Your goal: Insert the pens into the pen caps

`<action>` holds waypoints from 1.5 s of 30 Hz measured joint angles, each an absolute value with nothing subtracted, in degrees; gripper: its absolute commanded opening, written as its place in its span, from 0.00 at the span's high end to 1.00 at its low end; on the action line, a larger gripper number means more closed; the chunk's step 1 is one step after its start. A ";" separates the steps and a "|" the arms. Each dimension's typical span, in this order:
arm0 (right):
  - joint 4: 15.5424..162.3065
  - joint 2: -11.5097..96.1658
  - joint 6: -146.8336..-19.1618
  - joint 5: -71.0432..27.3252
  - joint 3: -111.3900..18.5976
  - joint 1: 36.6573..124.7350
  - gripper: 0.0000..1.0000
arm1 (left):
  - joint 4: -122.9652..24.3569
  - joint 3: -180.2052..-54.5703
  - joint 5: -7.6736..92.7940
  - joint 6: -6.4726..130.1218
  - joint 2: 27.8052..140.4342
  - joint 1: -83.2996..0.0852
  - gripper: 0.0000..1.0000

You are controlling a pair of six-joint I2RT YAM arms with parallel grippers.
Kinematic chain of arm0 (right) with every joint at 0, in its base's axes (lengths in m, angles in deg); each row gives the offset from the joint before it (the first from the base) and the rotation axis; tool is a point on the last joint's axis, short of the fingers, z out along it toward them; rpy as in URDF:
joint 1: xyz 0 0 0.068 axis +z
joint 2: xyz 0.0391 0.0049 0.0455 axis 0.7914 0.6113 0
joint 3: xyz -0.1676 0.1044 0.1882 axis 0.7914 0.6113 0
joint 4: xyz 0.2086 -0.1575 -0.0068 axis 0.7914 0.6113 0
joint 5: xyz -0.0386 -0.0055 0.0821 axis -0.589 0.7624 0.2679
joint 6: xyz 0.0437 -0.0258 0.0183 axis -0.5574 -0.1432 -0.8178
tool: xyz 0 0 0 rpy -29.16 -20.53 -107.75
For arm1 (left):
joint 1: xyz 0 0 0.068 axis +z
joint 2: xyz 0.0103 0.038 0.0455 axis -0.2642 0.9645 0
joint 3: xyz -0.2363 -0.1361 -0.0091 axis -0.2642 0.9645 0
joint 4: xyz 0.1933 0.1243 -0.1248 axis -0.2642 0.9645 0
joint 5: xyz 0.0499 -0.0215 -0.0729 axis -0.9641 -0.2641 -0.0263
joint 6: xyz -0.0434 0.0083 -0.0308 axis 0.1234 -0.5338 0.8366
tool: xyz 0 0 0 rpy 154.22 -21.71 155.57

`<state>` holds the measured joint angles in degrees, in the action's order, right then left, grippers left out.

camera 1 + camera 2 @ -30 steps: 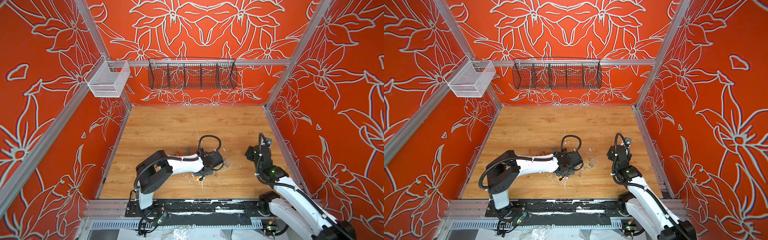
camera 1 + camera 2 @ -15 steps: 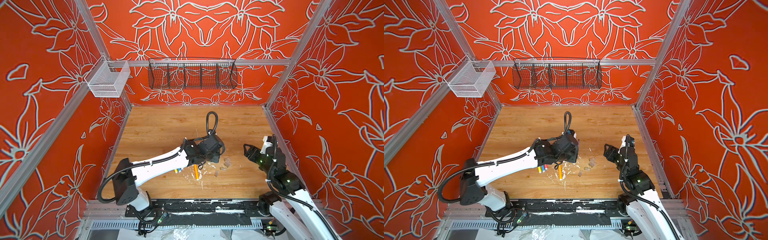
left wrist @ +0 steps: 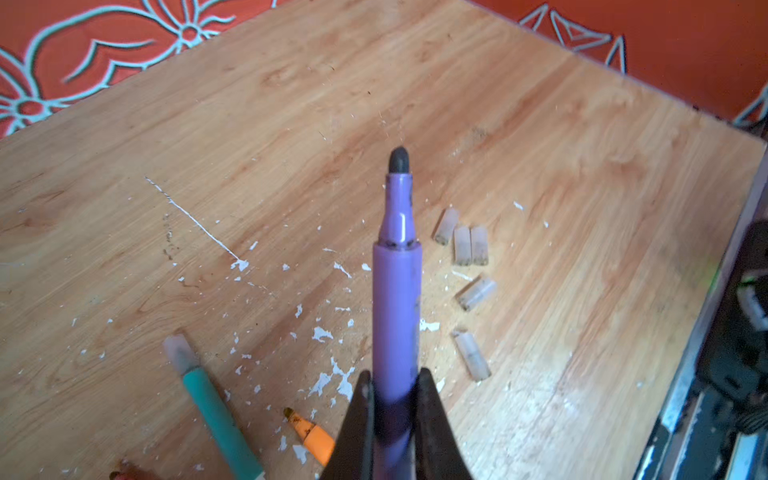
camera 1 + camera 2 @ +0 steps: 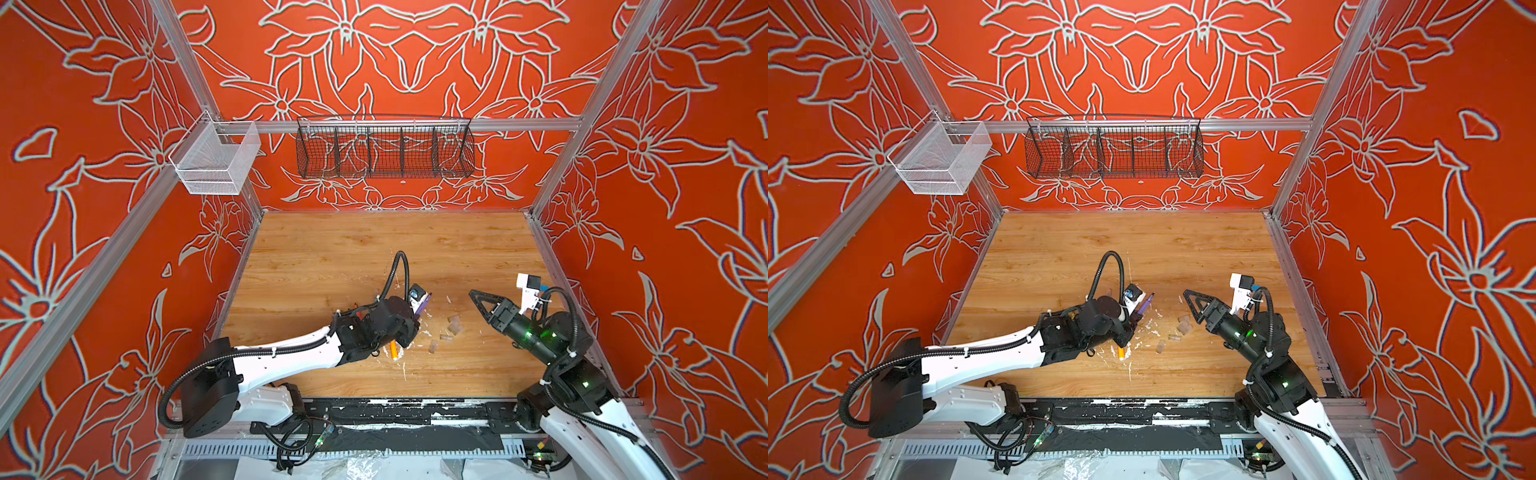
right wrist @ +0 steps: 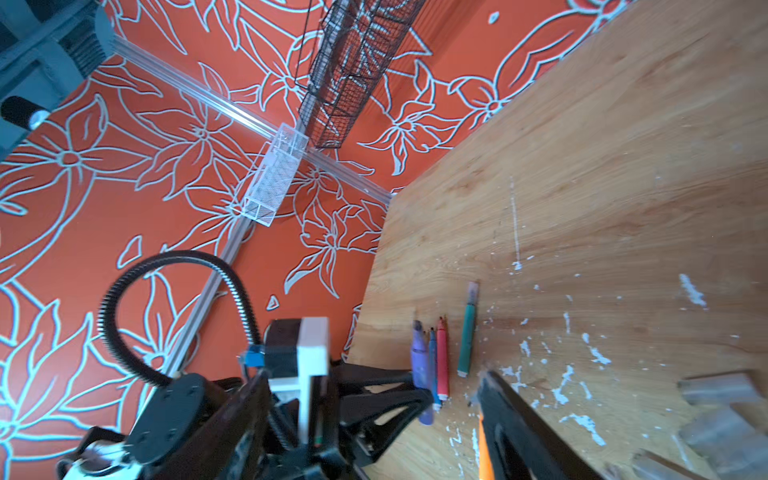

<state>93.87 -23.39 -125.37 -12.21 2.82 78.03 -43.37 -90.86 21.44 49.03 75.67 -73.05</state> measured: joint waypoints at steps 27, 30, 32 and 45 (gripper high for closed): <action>78.90 0.09 -125.09 -24.08 0.86 96.39 0.35 | -53.71 -88.96 28.19 43.63 69.79 -72.70 1.00; 78.77 0.18 -124.76 -24.86 0.81 96.48 0.40 | -53.71 -88.96 28.98 43.52 69.88 -72.68 1.00; 78.79 0.72 -124.30 -25.08 0.35 96.72 0.47 | -53.71 -88.96 29.64 43.46 70.05 -72.68 1.00; 79.86 5.20 -124.41 -27.18 -2.92 97.11 0.97 | -53.60 -88.96 30.10 43.28 70.33 -72.68 0.86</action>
